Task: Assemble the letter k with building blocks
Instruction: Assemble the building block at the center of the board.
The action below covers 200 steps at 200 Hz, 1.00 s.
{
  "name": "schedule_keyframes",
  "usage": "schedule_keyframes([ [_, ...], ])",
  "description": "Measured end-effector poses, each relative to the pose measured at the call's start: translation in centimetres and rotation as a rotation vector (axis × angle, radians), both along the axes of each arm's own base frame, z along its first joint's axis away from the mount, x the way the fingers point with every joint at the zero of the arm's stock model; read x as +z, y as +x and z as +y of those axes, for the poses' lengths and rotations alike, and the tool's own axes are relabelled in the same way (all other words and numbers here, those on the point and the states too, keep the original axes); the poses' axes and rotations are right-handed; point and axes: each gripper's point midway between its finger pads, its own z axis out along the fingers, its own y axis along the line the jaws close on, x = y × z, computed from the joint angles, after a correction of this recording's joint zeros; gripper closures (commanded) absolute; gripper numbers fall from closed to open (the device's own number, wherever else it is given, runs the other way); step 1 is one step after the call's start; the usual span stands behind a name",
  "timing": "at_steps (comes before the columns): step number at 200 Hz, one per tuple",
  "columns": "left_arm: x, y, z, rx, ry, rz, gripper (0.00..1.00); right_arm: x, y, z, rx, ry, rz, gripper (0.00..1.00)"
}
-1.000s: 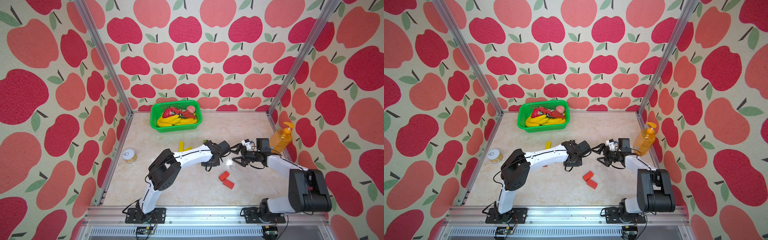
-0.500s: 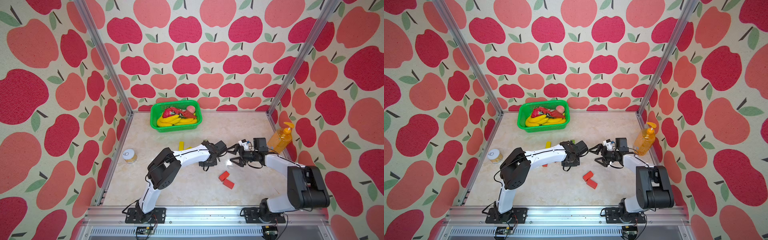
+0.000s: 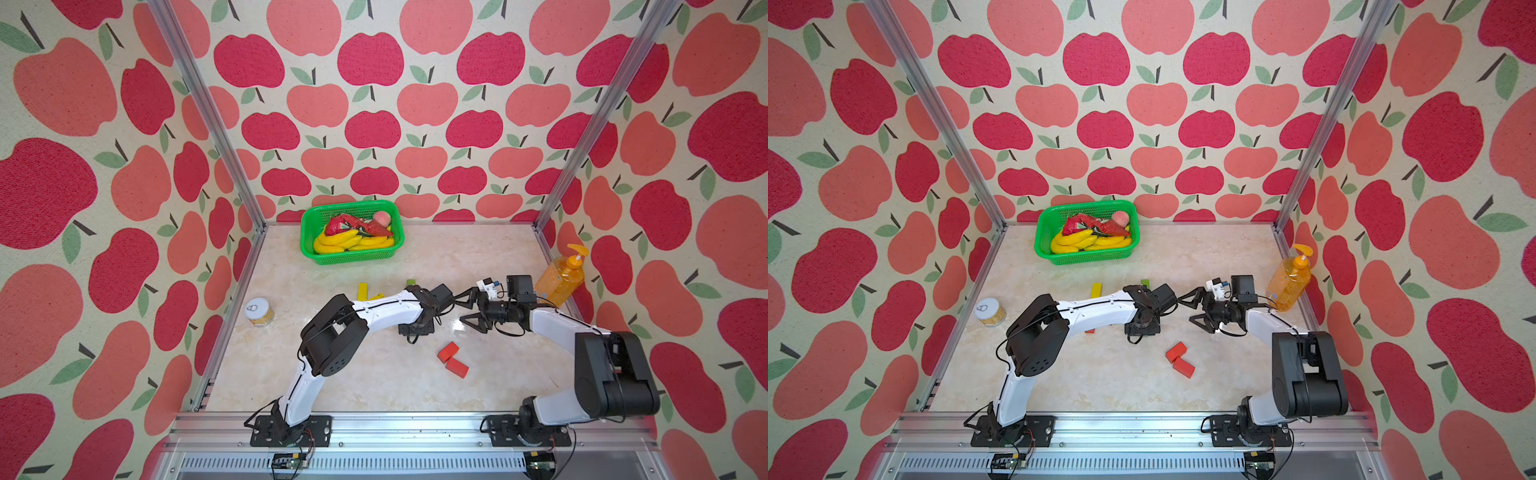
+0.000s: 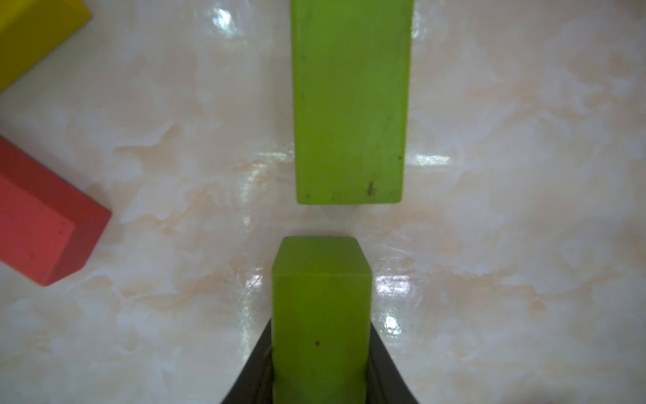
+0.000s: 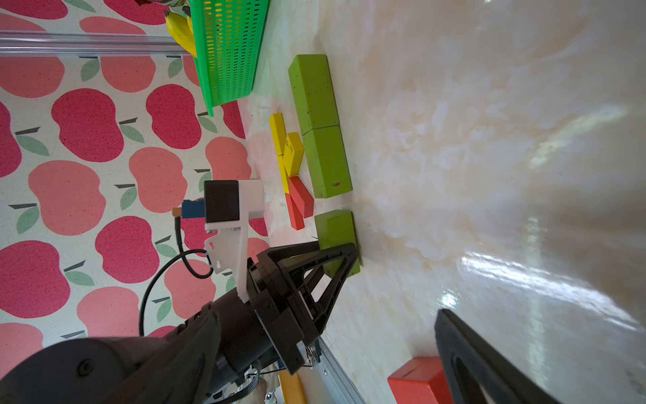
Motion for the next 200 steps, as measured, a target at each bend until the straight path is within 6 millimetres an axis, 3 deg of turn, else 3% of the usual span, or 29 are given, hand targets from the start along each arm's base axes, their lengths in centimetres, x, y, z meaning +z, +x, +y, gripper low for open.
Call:
schedule_keyframes([
  [200, -0.4, 1.1, -0.5, 0.018, -0.015, 0.006, 0.79, 0.1, 0.1, 0.0, 0.0, 0.0, -0.005, 0.01],
])
